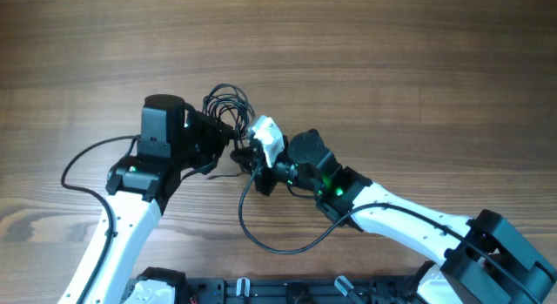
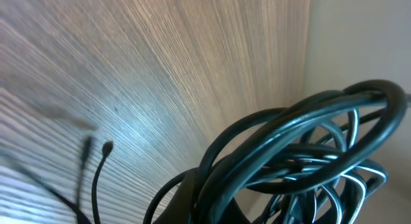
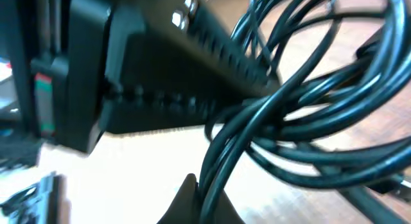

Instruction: Untangle cables

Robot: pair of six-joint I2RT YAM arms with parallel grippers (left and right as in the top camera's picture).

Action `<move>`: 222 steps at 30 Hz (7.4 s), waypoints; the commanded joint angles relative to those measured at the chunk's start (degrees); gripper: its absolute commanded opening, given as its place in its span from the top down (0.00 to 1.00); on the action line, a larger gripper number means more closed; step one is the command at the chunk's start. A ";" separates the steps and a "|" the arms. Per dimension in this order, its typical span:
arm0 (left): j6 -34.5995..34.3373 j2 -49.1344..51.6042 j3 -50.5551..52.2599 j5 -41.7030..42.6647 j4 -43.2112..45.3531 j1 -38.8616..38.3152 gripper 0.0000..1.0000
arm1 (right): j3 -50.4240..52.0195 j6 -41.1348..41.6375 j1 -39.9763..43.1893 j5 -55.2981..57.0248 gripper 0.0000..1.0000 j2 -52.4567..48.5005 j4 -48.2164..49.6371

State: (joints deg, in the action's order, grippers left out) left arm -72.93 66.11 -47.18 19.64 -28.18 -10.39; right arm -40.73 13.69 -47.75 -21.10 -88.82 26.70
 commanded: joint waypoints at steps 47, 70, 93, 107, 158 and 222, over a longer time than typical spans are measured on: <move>62.01 -0.44 -0.31 24.37 7.19 -11.43 0.96 | -0.46 42.01 18.69 -11.04 0.96 5.07 -7.61; 64.08 -0.44 -0.31 12.68 -2.97 0.92 0.96 | -0.46 30.21 22.97 -18.82 0.00 9.42 -16.79; 110.46 -0.42 -0.31 54.73 -16.68 0.87 0.96 | -0.44 -0.68 34.05 -46.47 0.00 10.43 -15.91; 111.78 -0.42 -0.31 55.95 -16.65 -4.20 0.96 | -0.46 8.98 28.37 -36.30 0.00 10.16 -5.62; 113.00 -0.52 -0.31 65.57 -17.73 -5.84 0.96 | -0.46 10.51 26.45 -2.34 0.56 9.86 -19.26; 65.29 34.56 -0.31 -22.29 44.22 -34.47 0.38 | -0.46 8.92 46.86 -19.93 0.95 12.15 -30.62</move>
State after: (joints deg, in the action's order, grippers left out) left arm -13.21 100.25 -47.24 -1.08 14.13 -44.91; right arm -40.77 23.11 -0.82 -39.46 -77.43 -4.12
